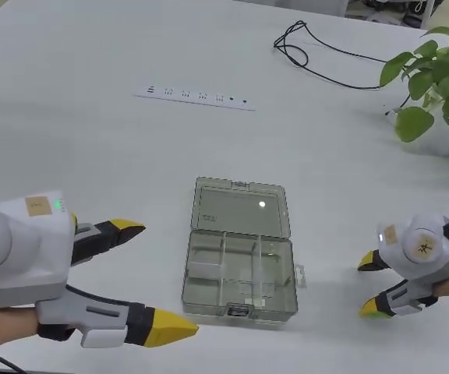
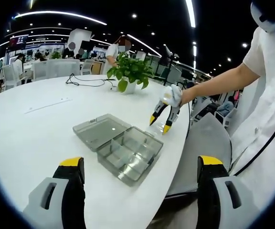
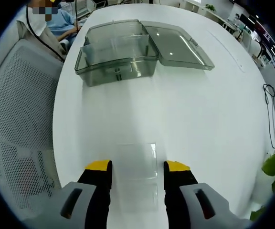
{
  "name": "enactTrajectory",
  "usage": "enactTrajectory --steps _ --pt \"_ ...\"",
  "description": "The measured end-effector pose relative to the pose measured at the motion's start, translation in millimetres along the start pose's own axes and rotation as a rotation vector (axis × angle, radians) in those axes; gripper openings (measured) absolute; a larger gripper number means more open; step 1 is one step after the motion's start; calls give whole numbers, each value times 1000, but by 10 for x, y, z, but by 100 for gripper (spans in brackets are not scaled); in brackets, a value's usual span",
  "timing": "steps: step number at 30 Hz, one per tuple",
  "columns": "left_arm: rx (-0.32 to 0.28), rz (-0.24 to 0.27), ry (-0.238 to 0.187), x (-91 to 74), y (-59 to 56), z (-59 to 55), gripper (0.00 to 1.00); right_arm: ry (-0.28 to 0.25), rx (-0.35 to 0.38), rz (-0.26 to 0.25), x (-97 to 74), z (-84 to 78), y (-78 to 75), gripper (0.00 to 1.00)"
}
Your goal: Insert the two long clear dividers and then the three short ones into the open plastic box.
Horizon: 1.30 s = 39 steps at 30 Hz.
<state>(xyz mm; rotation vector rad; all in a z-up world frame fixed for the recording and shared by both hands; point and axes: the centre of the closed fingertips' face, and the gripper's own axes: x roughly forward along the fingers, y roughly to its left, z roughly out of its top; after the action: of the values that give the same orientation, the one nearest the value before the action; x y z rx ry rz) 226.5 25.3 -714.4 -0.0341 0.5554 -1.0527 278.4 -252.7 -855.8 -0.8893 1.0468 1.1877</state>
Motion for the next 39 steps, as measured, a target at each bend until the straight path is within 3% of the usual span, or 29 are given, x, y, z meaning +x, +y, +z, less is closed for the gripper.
enactTrajectory --steps 10,20,26,33,39 --pt "-4 -5 -5 14 1 11 100 3 -24 -1 -7 9 35 33" --pt "2 -8 -2 6 -9 10 100 5 -29 -21 -17 20 44 33" --pt "5 -7 -5 0 -4 27 100 -45 -24 -50 -105 165 79 32" --pt "7 -9 -10 22 -6 110 100 -124 -30 -108 -341 463 129 32" --pt "-3 -16 -20 53 -26 200 99 -152 -73 -156 -546 712 200 32"
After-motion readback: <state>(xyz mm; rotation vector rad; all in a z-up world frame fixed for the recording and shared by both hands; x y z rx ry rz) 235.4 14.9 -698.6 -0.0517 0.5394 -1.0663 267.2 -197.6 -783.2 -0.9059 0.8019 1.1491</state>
